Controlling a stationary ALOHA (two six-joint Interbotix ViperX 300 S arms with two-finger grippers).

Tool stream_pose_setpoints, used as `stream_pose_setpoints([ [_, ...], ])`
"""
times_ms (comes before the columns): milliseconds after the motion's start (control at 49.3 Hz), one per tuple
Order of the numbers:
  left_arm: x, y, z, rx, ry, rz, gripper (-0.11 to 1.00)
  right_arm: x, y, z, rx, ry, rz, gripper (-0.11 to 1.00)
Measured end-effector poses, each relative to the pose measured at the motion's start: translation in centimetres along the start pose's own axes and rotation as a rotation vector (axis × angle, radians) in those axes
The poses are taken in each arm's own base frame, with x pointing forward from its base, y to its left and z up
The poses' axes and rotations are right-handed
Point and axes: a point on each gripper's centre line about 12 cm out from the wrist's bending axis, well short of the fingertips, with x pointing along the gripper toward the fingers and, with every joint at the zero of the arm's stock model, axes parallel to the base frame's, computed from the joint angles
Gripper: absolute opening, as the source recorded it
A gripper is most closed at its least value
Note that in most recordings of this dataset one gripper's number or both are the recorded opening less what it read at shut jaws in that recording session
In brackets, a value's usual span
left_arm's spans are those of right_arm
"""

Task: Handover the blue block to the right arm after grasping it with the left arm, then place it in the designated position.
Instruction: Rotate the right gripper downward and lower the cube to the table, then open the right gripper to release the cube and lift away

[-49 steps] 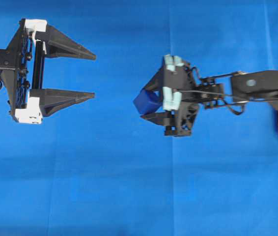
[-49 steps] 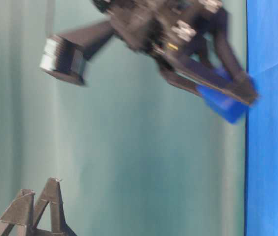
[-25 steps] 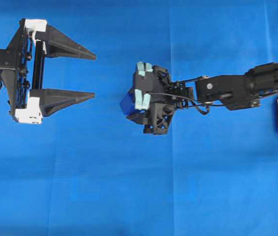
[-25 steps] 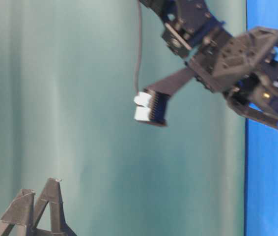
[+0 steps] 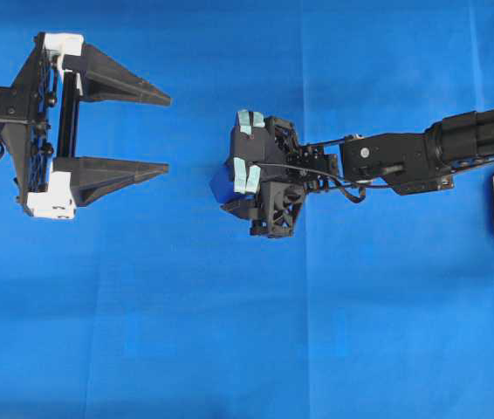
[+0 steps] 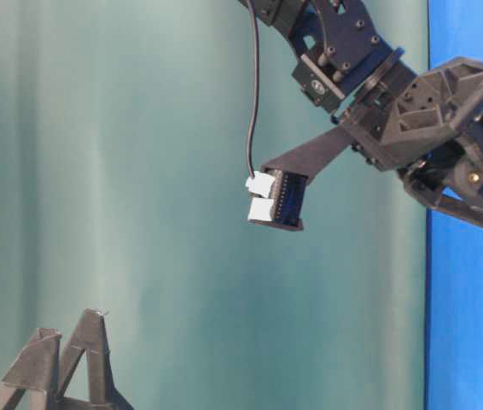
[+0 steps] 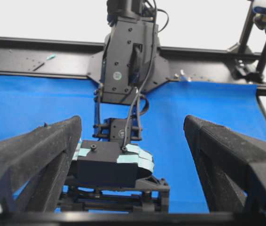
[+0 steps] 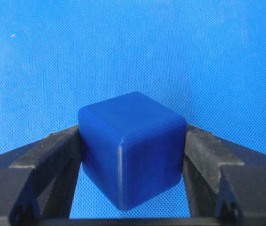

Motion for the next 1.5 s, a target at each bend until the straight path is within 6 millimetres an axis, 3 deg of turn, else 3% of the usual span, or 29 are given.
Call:
stream_pose_setpoints([
  [243, 0.0, 0.0, 0.0, 0.000, -0.002, 0.000, 0.93, 0.2, -0.1, -0.4, 0.011, 0.010, -0.003, 0.55],
  [406, 0.0, 0.0, 0.0, 0.000, 0.000, 0.000, 0.93, 0.3, -0.1, -0.4, 0.034, 0.011, -0.005, 0.90],
  [568, 0.0, -0.1, 0.0, 0.002, 0.000, -0.002, 0.93, 0.3, -0.1, -0.3, 0.038, 0.009, -0.006, 0.81],
  [933, 0.0, 0.0, 0.0, 0.000, 0.002, 0.000, 0.93, 0.0, -0.1, -0.1, 0.041, 0.003, -0.005, 0.82],
  [1196, 0.0, 0.0, -0.1, 0.000, 0.005, 0.000, 0.93, -3.5, 0.3, 2.8, 0.038, -0.054, -0.009, 0.82],
  [1500, 0.0, 0.0, -0.1, 0.000, 0.005, 0.000, 0.93, -9.5, 0.9, 5.6, 0.036, -0.108, -0.021, 0.81],
])
